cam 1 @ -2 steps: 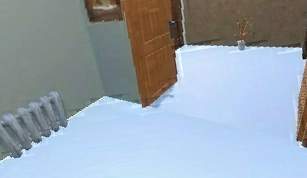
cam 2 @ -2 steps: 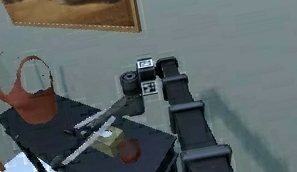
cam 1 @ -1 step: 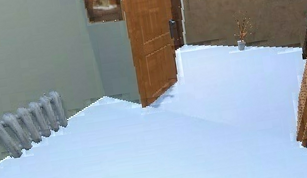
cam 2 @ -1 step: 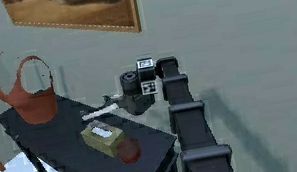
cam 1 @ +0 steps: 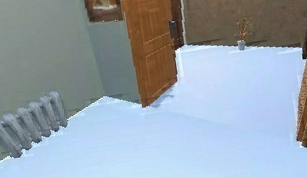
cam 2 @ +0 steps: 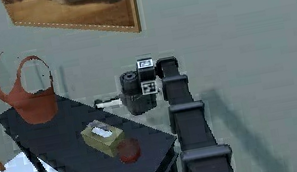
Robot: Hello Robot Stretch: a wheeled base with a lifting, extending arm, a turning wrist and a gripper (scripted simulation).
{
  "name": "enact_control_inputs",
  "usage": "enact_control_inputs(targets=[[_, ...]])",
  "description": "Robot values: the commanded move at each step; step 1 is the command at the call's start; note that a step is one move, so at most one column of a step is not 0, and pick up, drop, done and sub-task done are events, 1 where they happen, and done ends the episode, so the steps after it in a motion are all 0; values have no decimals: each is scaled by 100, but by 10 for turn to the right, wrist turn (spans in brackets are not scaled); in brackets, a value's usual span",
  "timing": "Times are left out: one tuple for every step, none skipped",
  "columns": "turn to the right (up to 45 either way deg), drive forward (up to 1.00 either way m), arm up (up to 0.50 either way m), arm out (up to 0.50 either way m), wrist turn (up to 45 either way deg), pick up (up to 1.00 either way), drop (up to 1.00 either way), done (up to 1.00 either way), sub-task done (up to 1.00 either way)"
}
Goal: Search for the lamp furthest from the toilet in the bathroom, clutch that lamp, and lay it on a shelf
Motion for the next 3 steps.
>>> enact_control_inputs(targets=[[0,0,-30,0,0,0,0,0,0],[0,0,0,0,0,100,0,0,0],[0,0,10,0,0,0,0,0,0]])
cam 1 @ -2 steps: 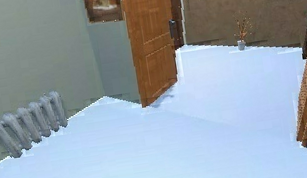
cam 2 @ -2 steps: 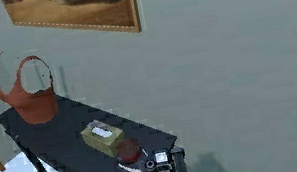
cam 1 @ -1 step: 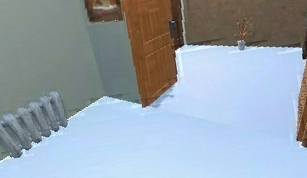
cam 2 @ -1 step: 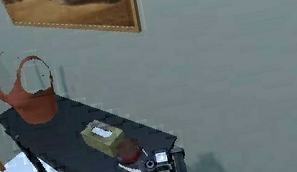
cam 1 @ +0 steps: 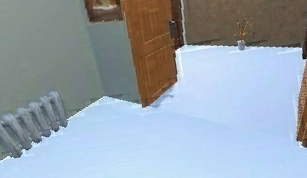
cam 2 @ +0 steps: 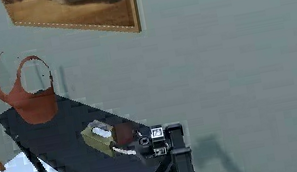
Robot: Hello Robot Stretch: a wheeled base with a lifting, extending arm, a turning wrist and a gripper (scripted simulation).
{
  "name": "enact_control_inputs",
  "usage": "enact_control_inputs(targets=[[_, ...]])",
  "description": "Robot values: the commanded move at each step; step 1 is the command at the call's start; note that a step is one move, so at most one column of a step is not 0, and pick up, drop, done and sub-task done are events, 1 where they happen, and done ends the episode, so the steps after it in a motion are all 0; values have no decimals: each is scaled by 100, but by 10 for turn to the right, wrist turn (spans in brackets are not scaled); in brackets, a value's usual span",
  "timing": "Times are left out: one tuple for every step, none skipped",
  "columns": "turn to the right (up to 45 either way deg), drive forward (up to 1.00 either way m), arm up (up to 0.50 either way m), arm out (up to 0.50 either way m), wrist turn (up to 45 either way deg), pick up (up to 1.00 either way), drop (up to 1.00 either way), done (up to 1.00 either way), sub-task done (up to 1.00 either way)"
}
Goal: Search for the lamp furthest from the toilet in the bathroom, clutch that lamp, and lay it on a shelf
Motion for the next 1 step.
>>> enact_control_inputs(targets=[[0,0,26,0,0,0,0,0,0]])
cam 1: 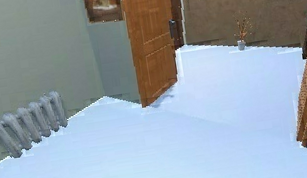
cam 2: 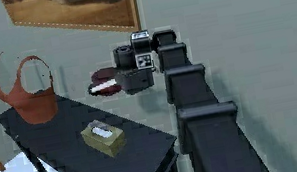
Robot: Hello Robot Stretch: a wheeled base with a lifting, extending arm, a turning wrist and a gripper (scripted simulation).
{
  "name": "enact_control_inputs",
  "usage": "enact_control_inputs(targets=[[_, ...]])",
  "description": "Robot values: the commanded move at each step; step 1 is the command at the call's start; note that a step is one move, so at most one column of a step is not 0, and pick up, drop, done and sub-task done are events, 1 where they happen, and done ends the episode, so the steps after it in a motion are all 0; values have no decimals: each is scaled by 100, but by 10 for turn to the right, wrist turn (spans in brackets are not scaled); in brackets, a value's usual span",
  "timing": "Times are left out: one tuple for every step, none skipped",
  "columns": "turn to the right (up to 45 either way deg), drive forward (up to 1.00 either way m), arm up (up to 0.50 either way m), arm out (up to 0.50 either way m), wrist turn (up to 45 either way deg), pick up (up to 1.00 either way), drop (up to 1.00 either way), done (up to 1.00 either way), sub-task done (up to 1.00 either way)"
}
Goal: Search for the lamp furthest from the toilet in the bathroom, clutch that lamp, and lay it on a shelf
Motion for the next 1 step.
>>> enact_control_inputs(targets=[[0,0,0,0,-450,0,0,0,0]])
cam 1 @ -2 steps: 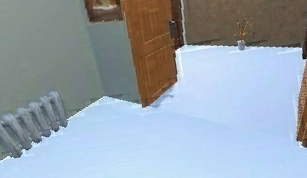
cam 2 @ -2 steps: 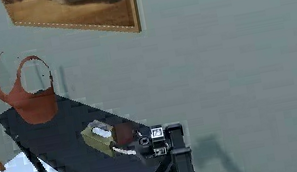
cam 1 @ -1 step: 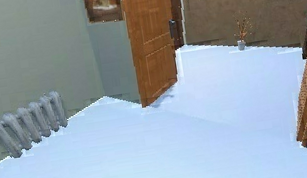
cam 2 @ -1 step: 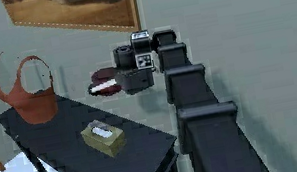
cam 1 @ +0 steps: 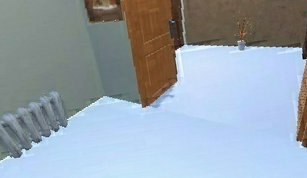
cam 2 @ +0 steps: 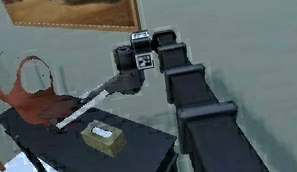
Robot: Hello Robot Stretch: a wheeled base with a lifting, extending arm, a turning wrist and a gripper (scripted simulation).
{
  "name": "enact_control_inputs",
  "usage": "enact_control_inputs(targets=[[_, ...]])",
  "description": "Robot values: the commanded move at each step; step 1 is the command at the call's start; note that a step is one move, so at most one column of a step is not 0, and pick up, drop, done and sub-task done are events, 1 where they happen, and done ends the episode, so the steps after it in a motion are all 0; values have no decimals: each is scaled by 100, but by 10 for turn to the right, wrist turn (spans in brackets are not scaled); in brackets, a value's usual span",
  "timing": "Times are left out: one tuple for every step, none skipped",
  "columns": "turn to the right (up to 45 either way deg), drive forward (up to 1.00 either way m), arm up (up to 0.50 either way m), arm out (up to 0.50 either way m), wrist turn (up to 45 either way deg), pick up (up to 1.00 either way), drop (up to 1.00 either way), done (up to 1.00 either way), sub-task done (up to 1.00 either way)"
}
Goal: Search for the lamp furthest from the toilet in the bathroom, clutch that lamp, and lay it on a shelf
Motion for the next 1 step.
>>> enact_control_inputs(targets=[[0,0,0,0,-450,0,0,0,0]])
